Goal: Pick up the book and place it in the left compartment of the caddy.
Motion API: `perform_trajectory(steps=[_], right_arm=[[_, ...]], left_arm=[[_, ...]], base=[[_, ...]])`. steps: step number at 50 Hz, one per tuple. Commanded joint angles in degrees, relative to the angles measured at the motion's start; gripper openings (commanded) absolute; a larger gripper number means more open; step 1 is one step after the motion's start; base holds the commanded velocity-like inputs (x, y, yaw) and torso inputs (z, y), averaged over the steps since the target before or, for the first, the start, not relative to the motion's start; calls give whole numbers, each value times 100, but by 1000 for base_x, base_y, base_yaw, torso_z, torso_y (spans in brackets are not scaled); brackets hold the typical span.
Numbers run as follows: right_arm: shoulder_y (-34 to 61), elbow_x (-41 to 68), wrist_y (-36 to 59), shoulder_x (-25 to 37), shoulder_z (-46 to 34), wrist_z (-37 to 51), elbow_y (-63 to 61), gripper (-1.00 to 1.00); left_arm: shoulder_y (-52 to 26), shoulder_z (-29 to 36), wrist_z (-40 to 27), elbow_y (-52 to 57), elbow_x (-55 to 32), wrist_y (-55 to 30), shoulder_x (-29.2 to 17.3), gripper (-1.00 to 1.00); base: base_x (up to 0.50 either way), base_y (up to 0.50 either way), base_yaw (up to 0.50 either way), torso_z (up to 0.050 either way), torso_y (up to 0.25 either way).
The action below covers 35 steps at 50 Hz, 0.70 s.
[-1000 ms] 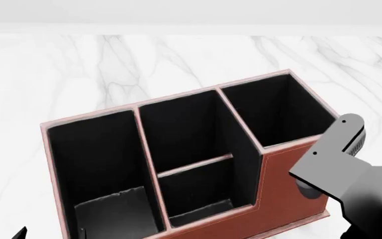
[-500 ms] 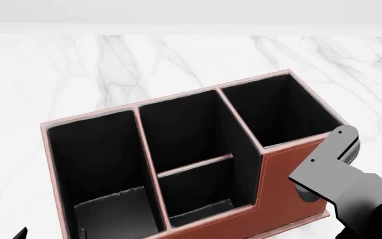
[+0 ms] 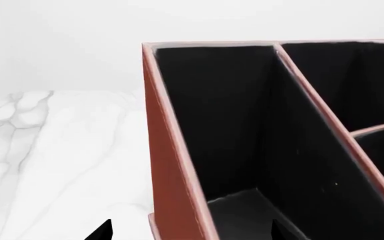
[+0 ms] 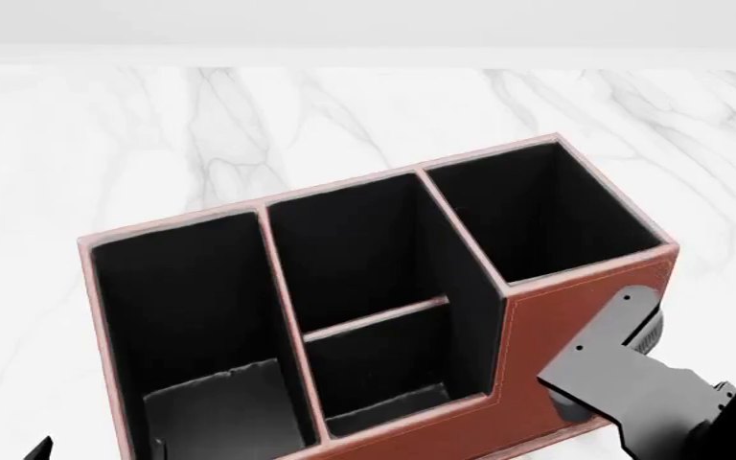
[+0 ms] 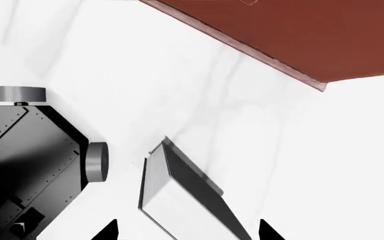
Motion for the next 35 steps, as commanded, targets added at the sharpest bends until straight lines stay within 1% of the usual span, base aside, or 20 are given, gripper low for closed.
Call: perform_trajectory(steps=[1,35], right_arm=[[-281,-63,-111,-80,-98,-80,83,100],[-878,-307,-253,-272,-388,-261,539,100]], left_arm=[[-4,23,-16,17,-34,1,-23,100],[17,99,-71,82,-159,-20,-85,100]], base=[[0,0,0,0,0],[0,0,0,0,0]])
